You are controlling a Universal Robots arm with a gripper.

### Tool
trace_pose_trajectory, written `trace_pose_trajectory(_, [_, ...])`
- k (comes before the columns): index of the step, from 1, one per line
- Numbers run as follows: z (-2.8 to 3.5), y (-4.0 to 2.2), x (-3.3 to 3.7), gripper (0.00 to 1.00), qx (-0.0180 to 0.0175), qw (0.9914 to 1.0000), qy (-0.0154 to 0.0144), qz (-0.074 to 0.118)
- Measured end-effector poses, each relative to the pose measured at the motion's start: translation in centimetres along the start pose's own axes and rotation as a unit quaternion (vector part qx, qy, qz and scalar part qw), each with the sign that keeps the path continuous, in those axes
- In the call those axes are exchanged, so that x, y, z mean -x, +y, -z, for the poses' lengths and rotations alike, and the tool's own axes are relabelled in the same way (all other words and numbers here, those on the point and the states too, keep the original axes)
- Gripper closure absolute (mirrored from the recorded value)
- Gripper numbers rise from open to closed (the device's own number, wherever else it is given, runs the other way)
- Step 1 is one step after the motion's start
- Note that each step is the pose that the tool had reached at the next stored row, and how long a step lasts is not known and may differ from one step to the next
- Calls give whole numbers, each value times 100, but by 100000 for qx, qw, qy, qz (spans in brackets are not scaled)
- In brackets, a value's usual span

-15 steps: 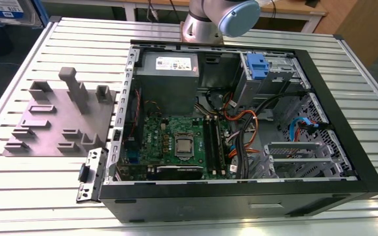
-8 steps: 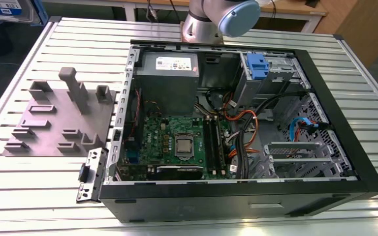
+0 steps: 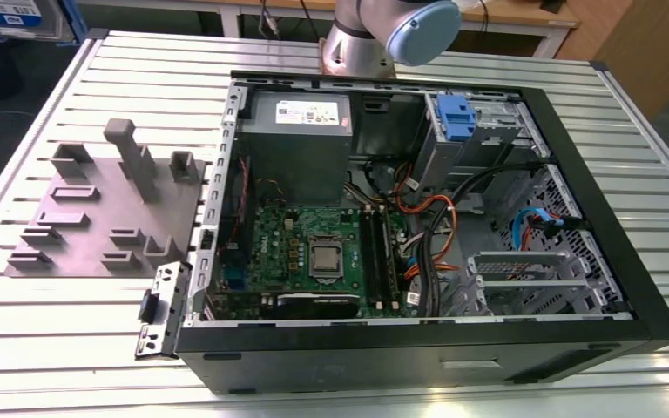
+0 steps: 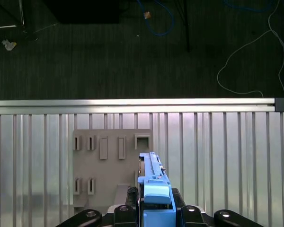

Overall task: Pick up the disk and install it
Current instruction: 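Pick up the disk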

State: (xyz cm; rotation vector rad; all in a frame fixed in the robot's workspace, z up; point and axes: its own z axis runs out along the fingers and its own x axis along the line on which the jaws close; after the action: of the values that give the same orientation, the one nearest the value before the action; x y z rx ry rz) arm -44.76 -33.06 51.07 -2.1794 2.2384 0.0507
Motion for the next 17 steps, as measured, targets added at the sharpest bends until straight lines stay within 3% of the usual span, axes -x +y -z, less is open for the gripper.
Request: trace_pose_trajectory(17, [0,-47,1,63,-1,100000,1,1])
